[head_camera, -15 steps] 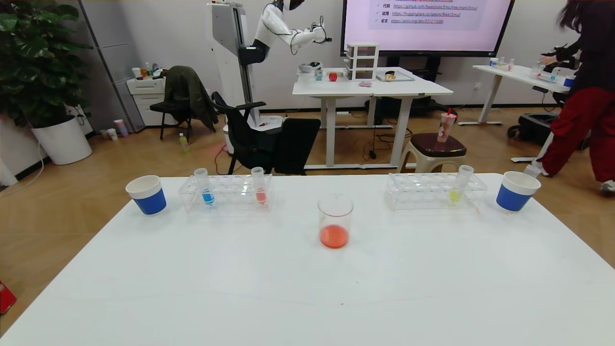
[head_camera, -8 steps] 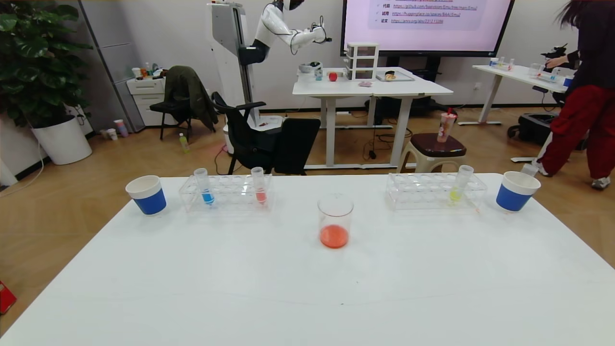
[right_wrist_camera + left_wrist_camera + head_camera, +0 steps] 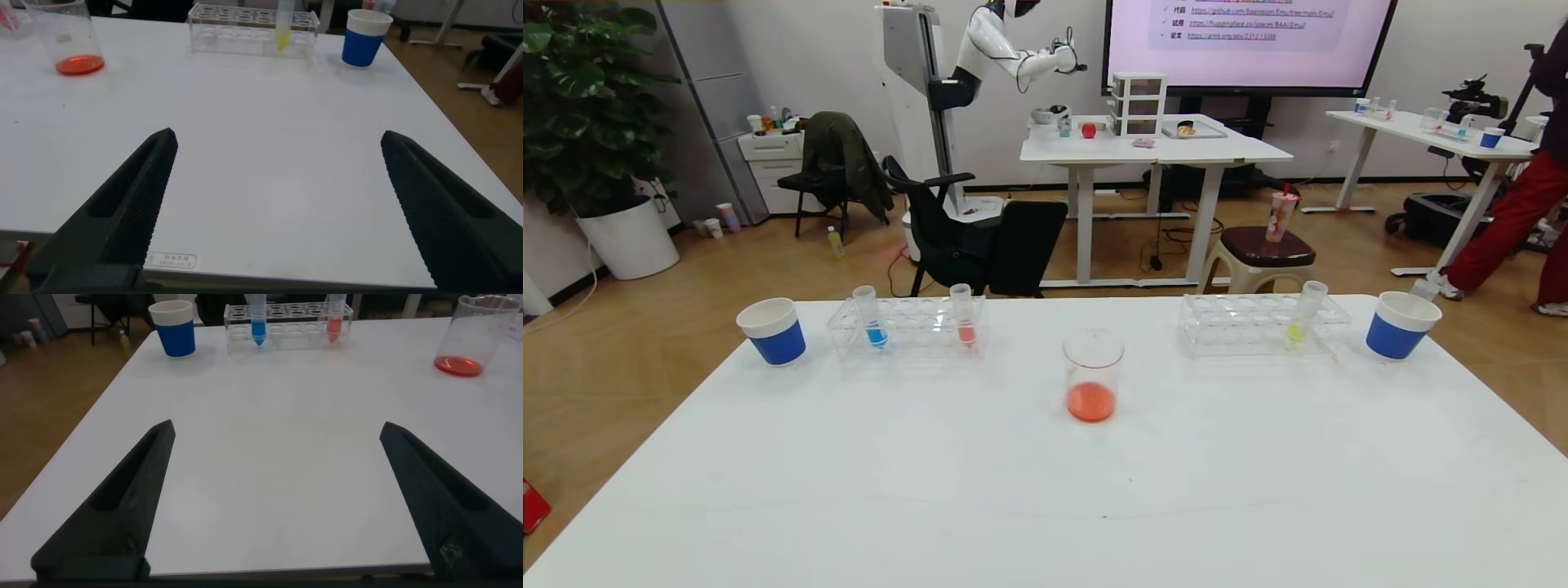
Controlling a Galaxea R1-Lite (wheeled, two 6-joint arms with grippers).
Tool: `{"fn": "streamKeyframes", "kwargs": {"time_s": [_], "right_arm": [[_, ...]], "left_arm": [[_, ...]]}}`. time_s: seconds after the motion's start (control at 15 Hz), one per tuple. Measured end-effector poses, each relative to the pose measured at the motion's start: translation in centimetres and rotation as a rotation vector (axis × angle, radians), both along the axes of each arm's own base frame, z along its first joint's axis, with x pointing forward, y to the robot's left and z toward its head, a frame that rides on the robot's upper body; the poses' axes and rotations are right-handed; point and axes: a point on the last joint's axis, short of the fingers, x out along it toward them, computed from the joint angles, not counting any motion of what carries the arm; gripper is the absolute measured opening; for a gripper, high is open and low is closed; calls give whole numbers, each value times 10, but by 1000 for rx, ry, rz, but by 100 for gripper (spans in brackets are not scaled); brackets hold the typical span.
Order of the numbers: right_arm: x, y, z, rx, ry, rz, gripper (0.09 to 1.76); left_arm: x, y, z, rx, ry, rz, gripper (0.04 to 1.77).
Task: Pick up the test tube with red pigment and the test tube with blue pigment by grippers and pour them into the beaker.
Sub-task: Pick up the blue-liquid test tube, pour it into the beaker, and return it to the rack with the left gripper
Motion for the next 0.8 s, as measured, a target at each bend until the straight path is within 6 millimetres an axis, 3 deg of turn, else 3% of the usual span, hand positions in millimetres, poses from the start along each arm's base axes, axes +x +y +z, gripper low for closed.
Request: {"fn": "streamKeyframes", "kwargs": {"time_s": [0.13, 0.27, 0.47, 0.6, 0.8], "right_arm": [[0, 0, 0, 0, 0, 0, 174], [0, 0, 0, 0, 0, 0, 174], [0, 0, 0, 0, 0, 0, 174], [0, 0, 0, 0, 0, 0, 174], [0, 0, 0, 0, 0, 0, 174]], "left_arm": [[-1, 0, 1, 1, -1, 0, 175], [-5, 0, 19, 7, -43, -2, 175], [-3, 0, 71, 13, -73, -10, 175], [15, 0, 111, 8, -73, -16, 175], [68, -1, 155, -2, -87, -21, 175]]}}
